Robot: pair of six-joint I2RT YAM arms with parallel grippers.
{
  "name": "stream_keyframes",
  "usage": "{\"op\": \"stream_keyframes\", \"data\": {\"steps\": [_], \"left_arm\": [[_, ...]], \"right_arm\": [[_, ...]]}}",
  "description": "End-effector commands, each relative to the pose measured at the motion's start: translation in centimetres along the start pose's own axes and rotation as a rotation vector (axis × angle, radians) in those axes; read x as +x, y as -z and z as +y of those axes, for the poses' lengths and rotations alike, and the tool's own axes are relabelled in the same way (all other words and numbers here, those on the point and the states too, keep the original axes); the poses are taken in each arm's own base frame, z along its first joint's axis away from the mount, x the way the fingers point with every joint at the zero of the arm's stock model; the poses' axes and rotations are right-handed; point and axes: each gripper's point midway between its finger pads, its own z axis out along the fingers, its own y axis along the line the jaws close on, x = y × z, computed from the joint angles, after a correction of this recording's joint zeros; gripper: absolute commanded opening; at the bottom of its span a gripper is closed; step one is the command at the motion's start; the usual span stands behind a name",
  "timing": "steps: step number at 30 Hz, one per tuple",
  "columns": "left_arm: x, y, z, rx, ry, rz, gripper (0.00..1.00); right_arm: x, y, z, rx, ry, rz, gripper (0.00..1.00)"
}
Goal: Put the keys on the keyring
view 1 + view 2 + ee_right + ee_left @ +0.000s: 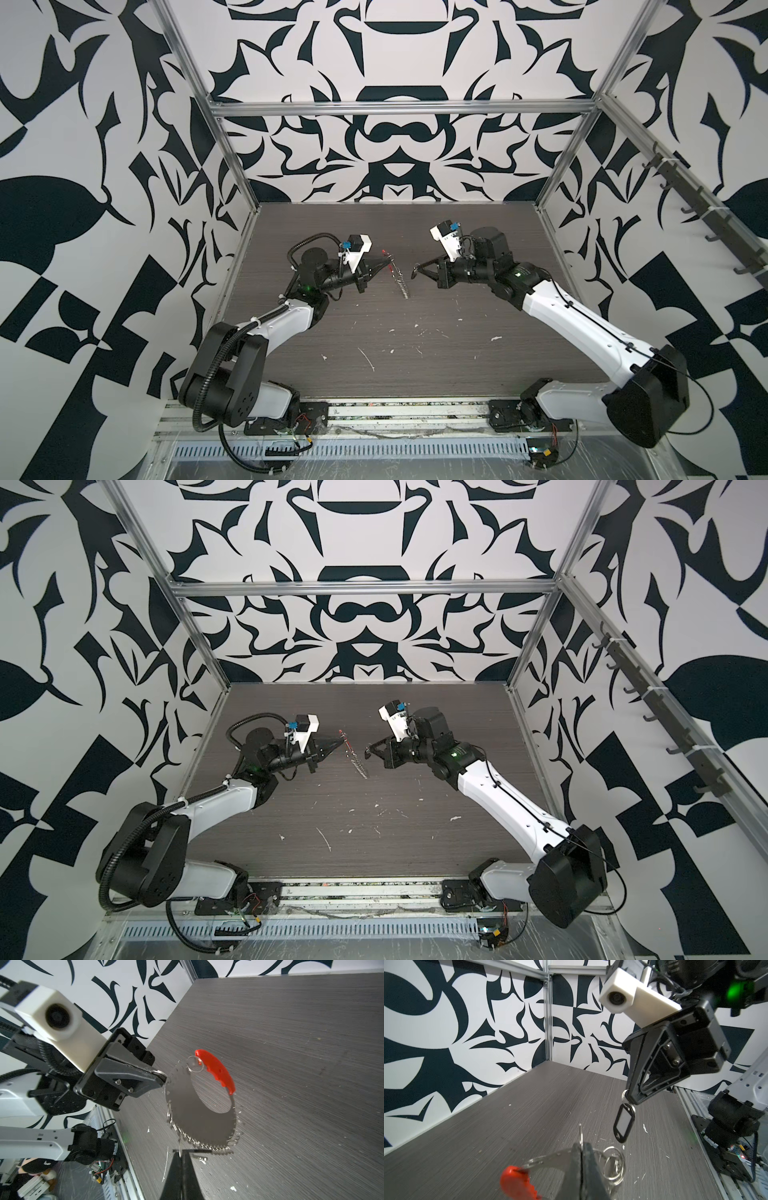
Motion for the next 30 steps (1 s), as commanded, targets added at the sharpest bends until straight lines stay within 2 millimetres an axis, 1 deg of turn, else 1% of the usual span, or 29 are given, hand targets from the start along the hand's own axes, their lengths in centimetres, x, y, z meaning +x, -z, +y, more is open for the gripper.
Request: {"op": "stream_keyframes", "data": {"steps": [1, 4, 7, 13, 20, 23, 30], "left_arm": [[-2.5, 0.4, -1.5, 0.041, -0.118, -0.09, 0.0], [-1.7, 0.1, -2.0, 0.046, -0.183, -0.061, 0.0], [-0.5, -0.3, -1.9, 0.001, -0.254, -0.011, 0.0], [-0.1, -0.1, -1.7, -0.049, -0.344, -0.005, 0.0], [1.6, -0.7, -1.1, -0.101, -0.464, 0.061, 0.0], [2.0, -1.0, -0.6, -0.139, -0.516, 0.085, 0.0], [1.5, -1.5, -0.5, -0.142, -0.553, 0.087, 0.0]], "right_arm": [[-2.0, 0.6, 2.5, -0.103, 0.042, -0.058, 0.0], [-2.4, 0.3, 2.9, -0.131, 0.049, -0.066, 0.0], [-2.6, -0.5, 2.7, -0.14, 0.039, -0.049, 0.0], [-2.7, -1.4, 2.4, -0.15, 0.012, -0.027, 0.0], [-2.7, -1.3, 2.8, -0.17, -0.011, -0.012, 0.0], [-2.6, -1.6, 2.8, -0.182, -0.028, 0.004, 0.0], [-2.7, -2.7, 2.4, -0.193, -0.048, 0.03, 0.0]]}}
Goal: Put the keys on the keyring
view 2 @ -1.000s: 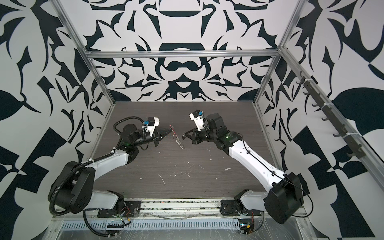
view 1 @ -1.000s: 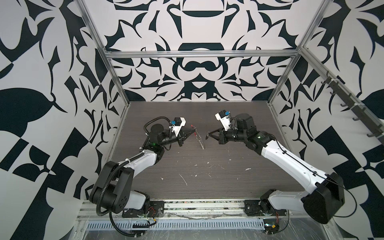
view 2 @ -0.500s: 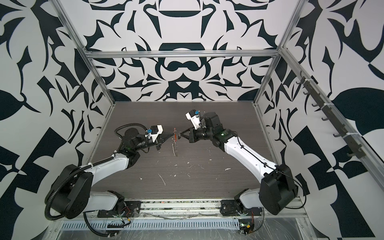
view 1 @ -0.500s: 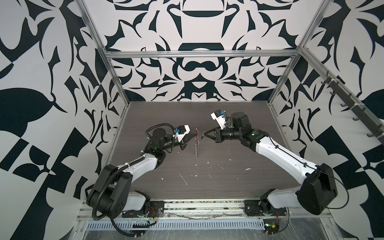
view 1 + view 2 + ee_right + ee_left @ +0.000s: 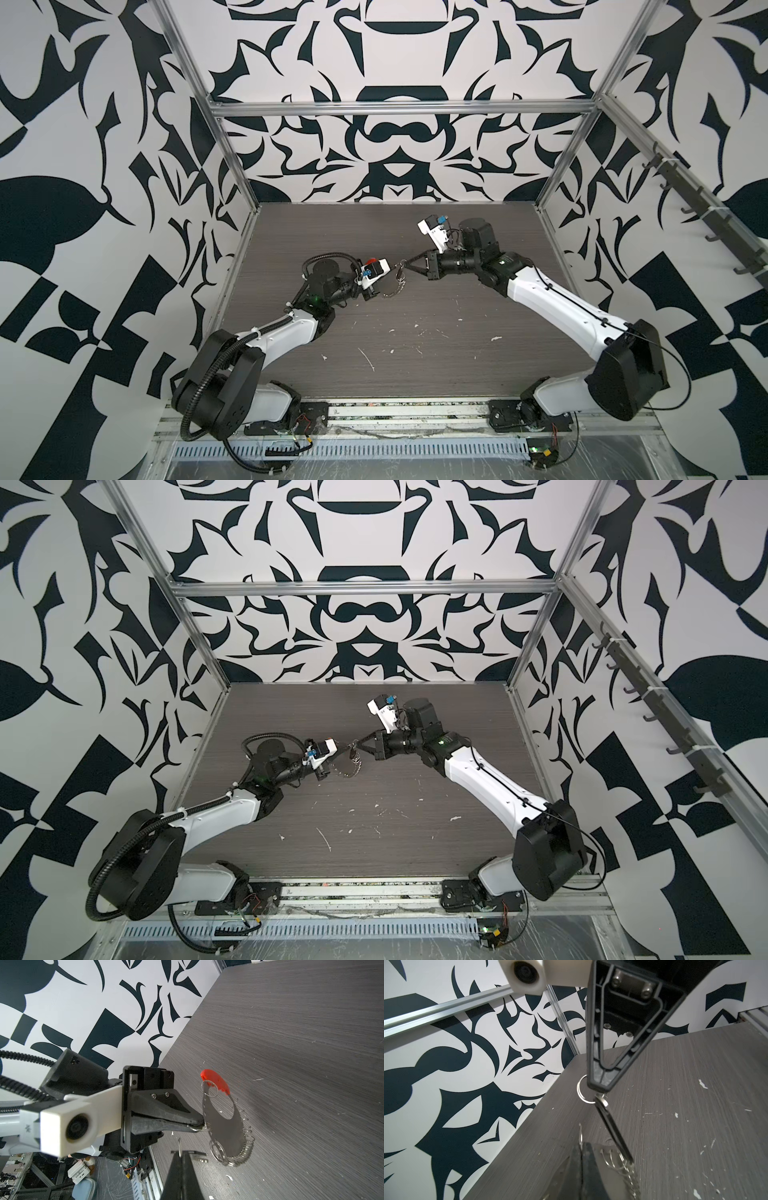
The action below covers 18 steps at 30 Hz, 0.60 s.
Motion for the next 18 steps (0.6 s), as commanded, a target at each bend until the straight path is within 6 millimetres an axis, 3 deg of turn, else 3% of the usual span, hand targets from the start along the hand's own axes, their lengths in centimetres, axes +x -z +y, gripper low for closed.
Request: {"op": "stream_keyframes", "data": {"steps": [1, 18], "left_arm": [[-0.9, -0.4, 0.8, -0.023, -0.065, -0.021, 0.0], [-1.7, -0.4, 1.1, -0.037, -0.08, -0.058, 0.0]], "right_arm": [[-1.5, 0.2, 1.7, -0.049, 0.028, -0.023, 0.0], [-0.9, -1.1, 0.2, -0.042, -0.024, 0.01, 0.0]]}}
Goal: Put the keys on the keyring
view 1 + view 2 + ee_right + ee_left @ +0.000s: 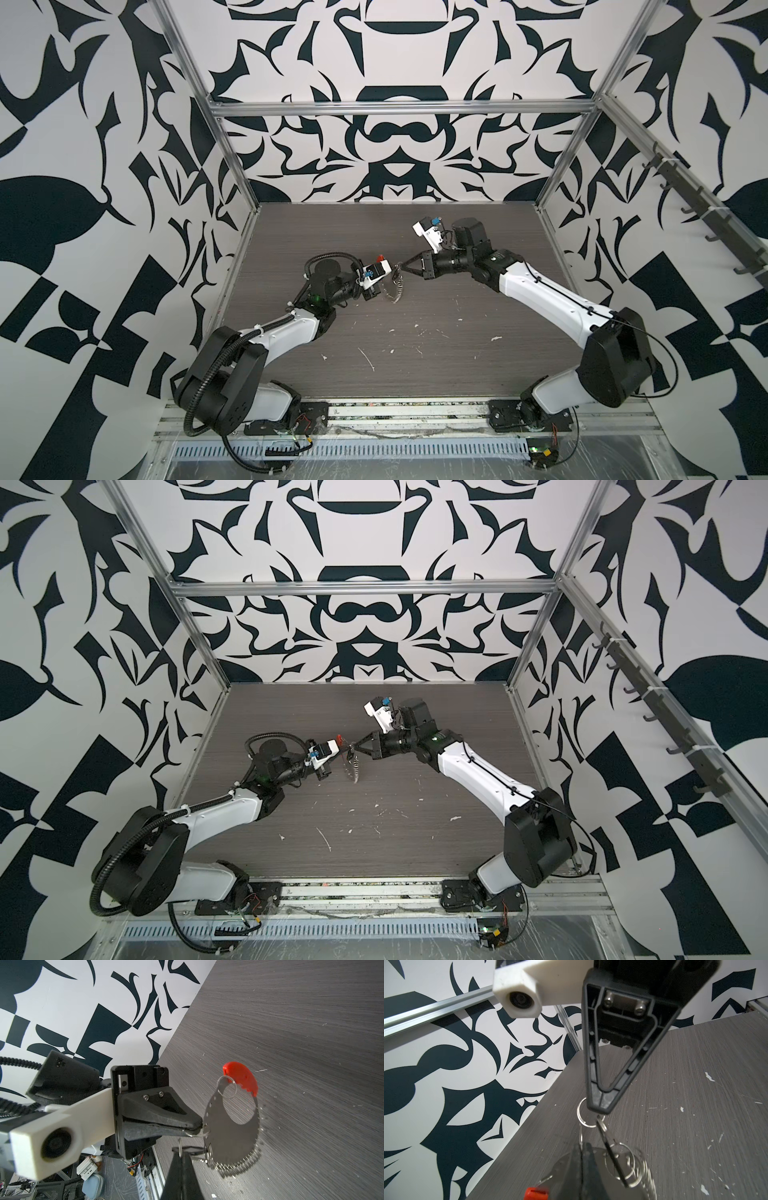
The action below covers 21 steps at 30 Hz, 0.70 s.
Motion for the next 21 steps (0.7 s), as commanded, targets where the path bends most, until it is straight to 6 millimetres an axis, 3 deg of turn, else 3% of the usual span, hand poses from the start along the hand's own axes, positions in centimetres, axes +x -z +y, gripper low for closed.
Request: {"op": "stream_keyframes", "data": {"steps": [1, 14, 21], "left_arm": [[-2.1, -0.2, 1.1, -0.033, -0.062, -0.065, 0.0], [-3.7, -0.2, 1.6, -0.031, -0.088, -0.108, 0.0], [-3.8, -0.5, 1.8, -0.021, -0.111, -0.092, 0.0]], "right_arm": [[-1.4, 0.2, 1.1, -0.03, 0.026, -0.031, 0.0], [-2.4, 1.6, -1.5, -0.006, -0.052, -0.079, 0.0], [-2.4, 2.7, 0.4, -0.054, 0.031, -0.083, 0.0]]}}
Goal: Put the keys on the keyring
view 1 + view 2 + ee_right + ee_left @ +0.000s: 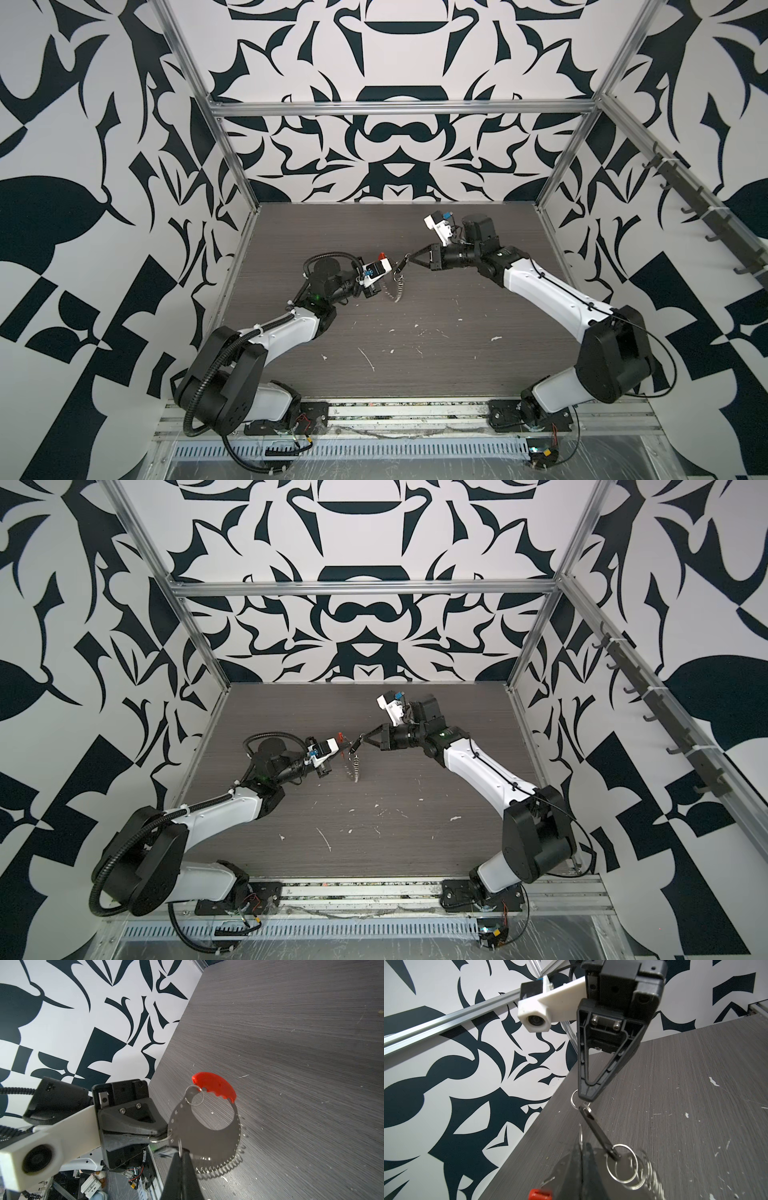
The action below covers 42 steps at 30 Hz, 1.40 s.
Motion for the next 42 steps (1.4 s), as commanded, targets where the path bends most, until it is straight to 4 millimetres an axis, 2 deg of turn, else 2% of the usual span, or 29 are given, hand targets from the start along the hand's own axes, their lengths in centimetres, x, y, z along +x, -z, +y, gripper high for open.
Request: {"op": "stream_keyframes", "data": {"steps": [1, 4, 9, 13, 24, 26, 36, 42], "left_arm": [[-2.5, -0.4, 1.5, -0.02, -0.088, -0.057, 0.0], [-2.3, -0.8, 2.1, -0.031, -0.118, -0.028, 0.0], [-2.7, -1.1, 2.7, -0.013, -0.138, -0.017, 0.0], [-3.2, -1.1, 2.6, 0.006, -0.137, -0.029, 0.0], [-3.5, -1.1, 1.7, 0.053, -0.096, -0.061, 0.0], [-3.6, -1.2, 1.6, 0.059, -0.089, -0.066, 0.0], [-3.3, -1.2, 1.3, 0.066, -0.079, -0.072, 0.0], [-3.3, -1.3, 1.3, 0.062, -0.079, -0.076, 0.0]], "right_arm": [[-0.5, 1.3, 2.9, -0.07, 0.114, -0.025, 0.0], [-0.2, 2.1, 1.9, 0.038, 0.185, -0.011, 0.0], [0.0, 4.8, -2.4, 0.378, 0.308, 0.011, 0.0], [0.0, 5.6, -3.1, 0.437, 0.358, 0.024, 0.0], [0.0, 1.7, 2.2, 0.167, 0.414, 0.05, 0.0], [-0.2, 1.3, 2.7, 0.138, 0.414, 0.039, 0.0], [-1.6, 1.4, 4.8, 0.058, 0.418, -0.05, 0.0], [-2.1, 1.4, 4.9, 0.057, 0.409, -0.067, 0.0]]}}
